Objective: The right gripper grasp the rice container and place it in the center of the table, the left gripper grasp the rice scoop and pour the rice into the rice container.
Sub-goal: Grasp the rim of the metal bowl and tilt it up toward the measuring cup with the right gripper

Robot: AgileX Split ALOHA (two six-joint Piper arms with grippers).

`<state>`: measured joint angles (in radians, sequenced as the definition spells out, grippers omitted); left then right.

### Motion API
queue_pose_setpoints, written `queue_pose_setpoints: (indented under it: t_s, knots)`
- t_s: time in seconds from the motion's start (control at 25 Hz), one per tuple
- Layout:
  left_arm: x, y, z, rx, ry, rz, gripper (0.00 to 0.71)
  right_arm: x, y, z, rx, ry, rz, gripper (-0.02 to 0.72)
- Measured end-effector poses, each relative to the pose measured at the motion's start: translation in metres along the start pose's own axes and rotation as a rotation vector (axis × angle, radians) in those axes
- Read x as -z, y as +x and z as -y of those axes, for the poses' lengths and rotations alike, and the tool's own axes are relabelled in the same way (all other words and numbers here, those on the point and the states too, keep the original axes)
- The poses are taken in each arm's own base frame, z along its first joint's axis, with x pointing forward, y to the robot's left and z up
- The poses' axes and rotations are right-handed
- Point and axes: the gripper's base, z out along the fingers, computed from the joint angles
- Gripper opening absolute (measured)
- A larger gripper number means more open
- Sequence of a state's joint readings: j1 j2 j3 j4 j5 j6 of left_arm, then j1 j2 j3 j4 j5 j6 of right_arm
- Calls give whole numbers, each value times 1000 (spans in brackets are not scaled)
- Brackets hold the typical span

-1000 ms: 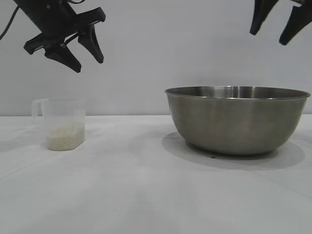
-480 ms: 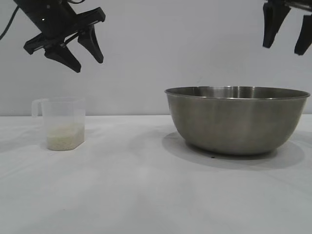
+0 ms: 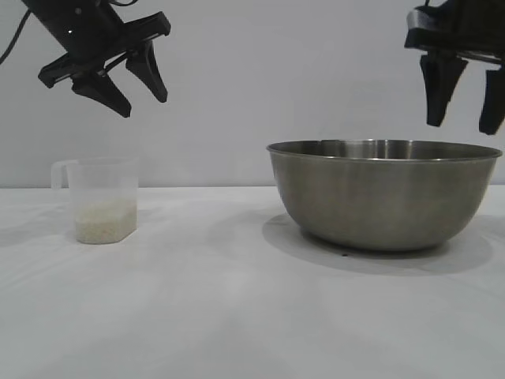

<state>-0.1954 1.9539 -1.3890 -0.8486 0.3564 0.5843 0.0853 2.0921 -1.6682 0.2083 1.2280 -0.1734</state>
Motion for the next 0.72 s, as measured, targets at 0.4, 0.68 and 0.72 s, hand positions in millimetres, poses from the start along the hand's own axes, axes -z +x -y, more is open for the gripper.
queue_pose_setpoints:
  t_s: [0.4, 0.68, 0.72]
  knots:
    - [0, 0, 0, 0, 0, 0, 353, -45, -4, 7, -31, -33, -95, 349]
    - [0, 0, 0, 0, 0, 0, 353, -47, -5, 6, -35, -48, -94, 0]
    - [0, 0, 0, 0, 0, 0, 353, -47, -5, 6, -29, -58, -90, 0]
